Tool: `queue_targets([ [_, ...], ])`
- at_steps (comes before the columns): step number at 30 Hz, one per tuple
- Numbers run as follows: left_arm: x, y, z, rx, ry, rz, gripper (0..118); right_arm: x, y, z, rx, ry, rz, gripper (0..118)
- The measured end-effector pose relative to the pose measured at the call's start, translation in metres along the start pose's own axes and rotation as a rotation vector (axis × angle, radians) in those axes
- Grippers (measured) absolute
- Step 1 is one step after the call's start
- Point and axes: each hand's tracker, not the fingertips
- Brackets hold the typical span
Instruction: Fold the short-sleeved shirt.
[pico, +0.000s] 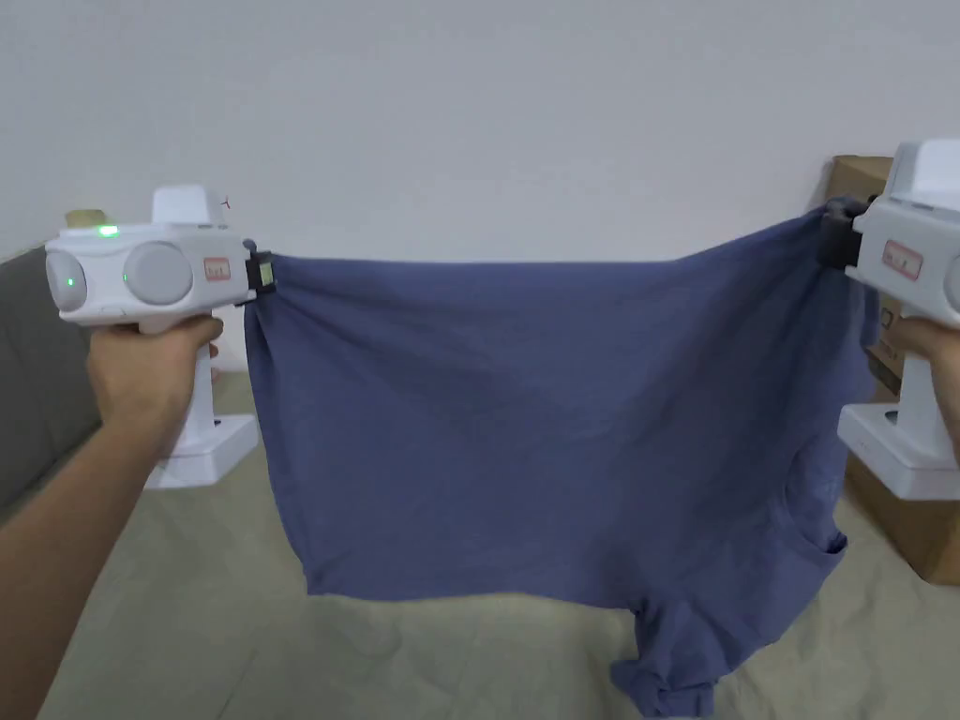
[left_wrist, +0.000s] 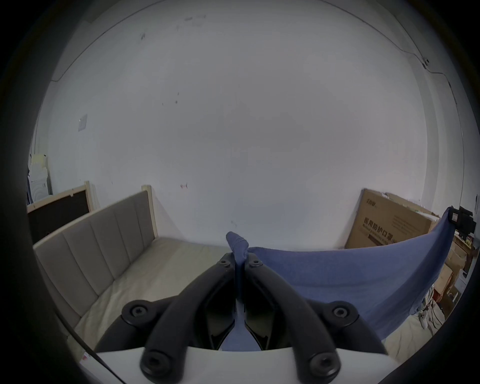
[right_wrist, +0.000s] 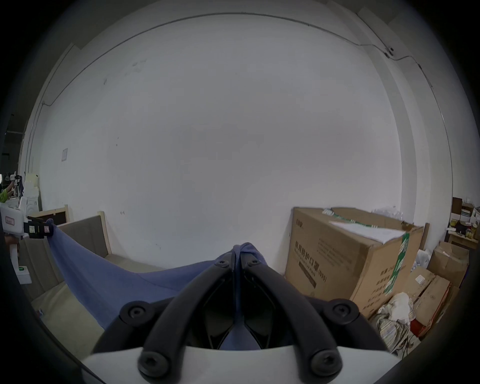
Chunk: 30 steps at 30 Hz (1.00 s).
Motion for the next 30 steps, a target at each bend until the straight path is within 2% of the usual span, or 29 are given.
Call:
queue_targets([
  [5,-0.003,-0.065,-0.02,-0.084,-0.018,0.016,2,0.012,-0.073,-0.022,-0.103,0.012,-0.023,1],
  [9,-0.011,-0.121,-0.017,-0.16,-0.038,0.051,2,0.024,-0.14,-0.018,-0.176,0.048,-0.139,1],
  [12,-0.015,-0.162,-0.005,-0.229,-0.048,0.052,2,0.029,-0.183,-0.003,-0.224,0.048,-0.162,1],
  [16,-0.024,-0.21,0.028,-0.267,-0.058,0.081,2,0.033,-0.227,0.036,-0.291,0.073,-0.251,1],
  [19,-0.031,-0.242,0.056,-0.314,-0.059,0.098,2,0.03,-0.252,0.072,-0.325,0.078,-0.235,1],
  [24,-0.049,-0.295,0.1,-0.39,-0.047,0.135,2,0.022,-0.285,0.138,-0.392,0.102,-0.255,1],
  [30,-0.065,-0.35,0.147,-0.476,-0.017,0.124,2,0.029,-0.325,0.195,-0.504,0.123,-0.309,1],
])
